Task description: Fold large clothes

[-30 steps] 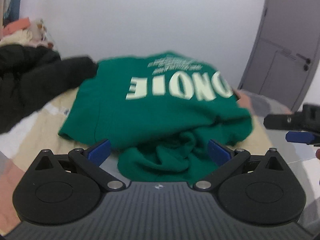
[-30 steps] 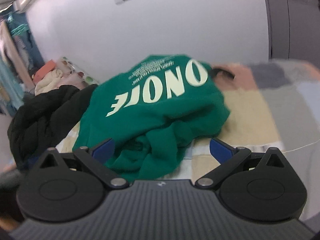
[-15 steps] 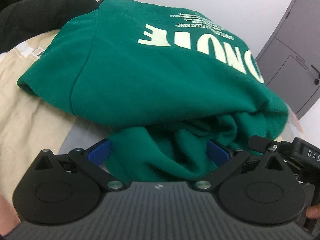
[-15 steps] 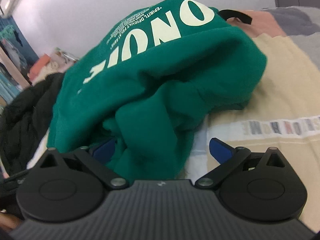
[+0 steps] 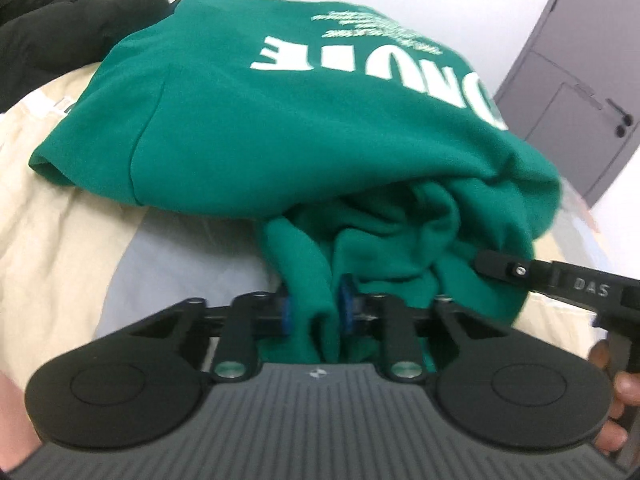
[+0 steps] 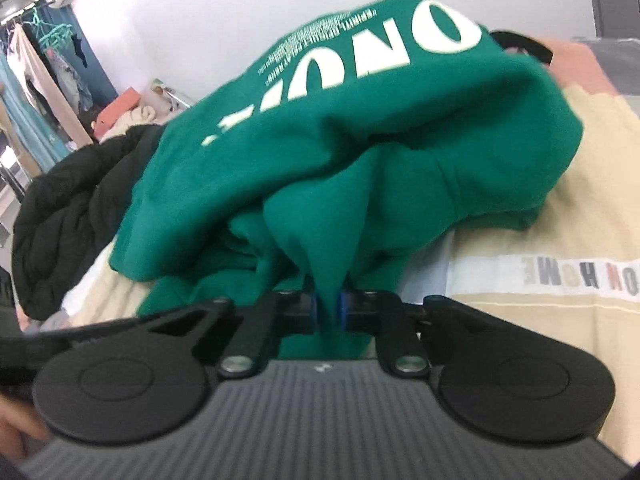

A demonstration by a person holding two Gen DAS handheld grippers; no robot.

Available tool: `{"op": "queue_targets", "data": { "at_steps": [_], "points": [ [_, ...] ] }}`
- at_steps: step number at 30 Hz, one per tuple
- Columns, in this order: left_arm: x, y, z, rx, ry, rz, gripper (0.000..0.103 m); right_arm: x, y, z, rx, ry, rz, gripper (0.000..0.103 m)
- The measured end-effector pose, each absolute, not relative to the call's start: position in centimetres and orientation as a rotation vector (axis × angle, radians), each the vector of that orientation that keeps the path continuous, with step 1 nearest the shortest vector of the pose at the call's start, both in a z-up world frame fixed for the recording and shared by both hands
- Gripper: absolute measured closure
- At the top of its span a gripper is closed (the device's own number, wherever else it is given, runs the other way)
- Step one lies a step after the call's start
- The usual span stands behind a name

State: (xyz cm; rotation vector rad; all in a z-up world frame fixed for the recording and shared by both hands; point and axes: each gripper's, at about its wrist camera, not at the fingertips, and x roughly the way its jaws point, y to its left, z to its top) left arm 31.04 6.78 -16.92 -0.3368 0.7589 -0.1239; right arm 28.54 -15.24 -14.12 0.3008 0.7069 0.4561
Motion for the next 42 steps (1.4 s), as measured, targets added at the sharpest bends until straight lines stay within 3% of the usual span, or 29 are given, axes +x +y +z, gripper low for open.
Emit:
{"op": "queue_targets", "data": {
  "at_steps": [17,24,28,31,32,33,34,42],
  "points": [
    [16.4,4.0,-10.3,-0.644,0.688,-0.554,0.087,20.0,-18.0,-8.0,0.176,0.612,0.422,0.095],
    [12.5,1.0,-12.4,-0.623,0.856,-0.565,0.087,18.5,-19.4,-11.2,0.168,0.764,0.358,0.094],
    [12.8,1.8,-12.1,-0.656,0.865,-0.534,0.086,19.3,-19.4,-11.4,0.222,0.789,0.357,0.092],
    [12.7,3.6,-11.9,-0.737,0.856,-0.520,0.072,19.6,-20.1,-11.5,0.275,0.791,0.342,0.080],
    [13.3,3.9,-12.1,-0.770,0.860,-0.500,0.052,19.7,-20.3,-11.5,0.284,0.789,0.318,0.063],
    [13.2,4.8,-12.2,-0.810,0.854,-0.461,0.039,19.7,-20.8,-11.7,0.304,0.787,0.300,0.053],
    [13.1,5.5,-12.0,-0.835,0.834,-0.426,0.037,19.9,-21.3,-11.8,0.333,0.785,0.290,0.040],
    [18.4,10.8,-12.7,-0.963,0.756,-0.288,0.019,23.2,-23.0,-12.7,0.435,0.794,0.264,0.036]
  ]
}}
